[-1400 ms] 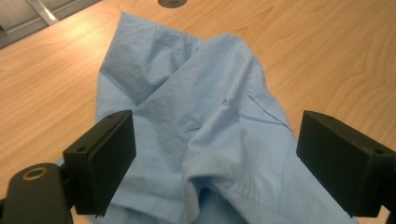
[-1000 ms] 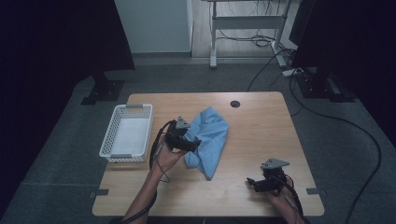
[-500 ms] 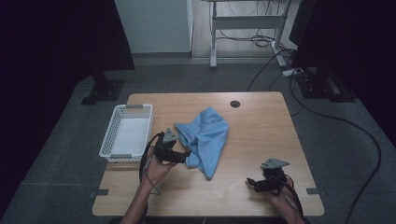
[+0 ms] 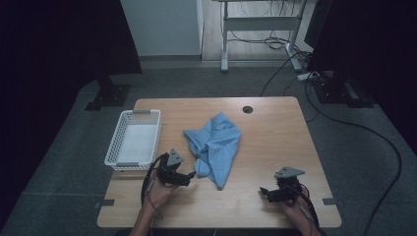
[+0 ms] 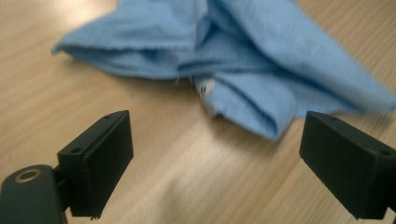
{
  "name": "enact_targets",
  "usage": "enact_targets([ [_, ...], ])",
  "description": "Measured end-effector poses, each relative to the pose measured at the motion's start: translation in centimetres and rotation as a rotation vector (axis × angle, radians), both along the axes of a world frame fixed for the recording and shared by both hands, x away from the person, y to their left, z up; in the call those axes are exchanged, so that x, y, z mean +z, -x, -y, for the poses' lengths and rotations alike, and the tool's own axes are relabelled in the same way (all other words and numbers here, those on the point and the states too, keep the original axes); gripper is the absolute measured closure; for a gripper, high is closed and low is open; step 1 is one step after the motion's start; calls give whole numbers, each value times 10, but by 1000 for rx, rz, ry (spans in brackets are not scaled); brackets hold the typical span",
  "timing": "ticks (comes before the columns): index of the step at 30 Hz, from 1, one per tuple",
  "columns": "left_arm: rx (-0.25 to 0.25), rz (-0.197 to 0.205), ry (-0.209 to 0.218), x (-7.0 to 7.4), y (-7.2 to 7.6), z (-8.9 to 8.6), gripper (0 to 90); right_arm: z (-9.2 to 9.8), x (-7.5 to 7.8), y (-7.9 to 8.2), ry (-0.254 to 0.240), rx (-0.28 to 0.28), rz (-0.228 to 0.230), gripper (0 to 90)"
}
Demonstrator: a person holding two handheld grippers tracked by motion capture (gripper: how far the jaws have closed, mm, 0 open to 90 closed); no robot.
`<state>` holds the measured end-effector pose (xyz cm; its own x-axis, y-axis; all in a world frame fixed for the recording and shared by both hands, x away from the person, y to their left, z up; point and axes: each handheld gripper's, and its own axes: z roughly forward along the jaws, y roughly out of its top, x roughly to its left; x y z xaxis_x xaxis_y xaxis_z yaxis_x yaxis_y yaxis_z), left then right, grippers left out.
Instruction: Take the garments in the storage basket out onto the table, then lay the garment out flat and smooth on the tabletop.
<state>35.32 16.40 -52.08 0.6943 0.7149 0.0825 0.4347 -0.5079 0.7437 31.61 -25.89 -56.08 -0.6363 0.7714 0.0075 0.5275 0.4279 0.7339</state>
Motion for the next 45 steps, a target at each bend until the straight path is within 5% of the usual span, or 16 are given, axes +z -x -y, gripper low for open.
enact_targets([
  [9, 32, -46, -6, -20, 6, -11, 82, 0, 0, 0, 0, 0, 0, 78],
  [12, 38, -61, -40, -29, 7, -13, 82, 0, 0, 0, 0, 0, 0, 78],
  [15, 39, -79, 7, -33, 6, -17, 80, 0, 0, 0, 0, 0, 0, 78],
  [34, 21, -66, 2, -27, 1, -11, 150, 0, 0, 0, 0, -2, 0, 78],
  [45, 15, -35, 64, -8, -22, 14, 144, 0, 0, 0, 0, -2, 0, 78],
])
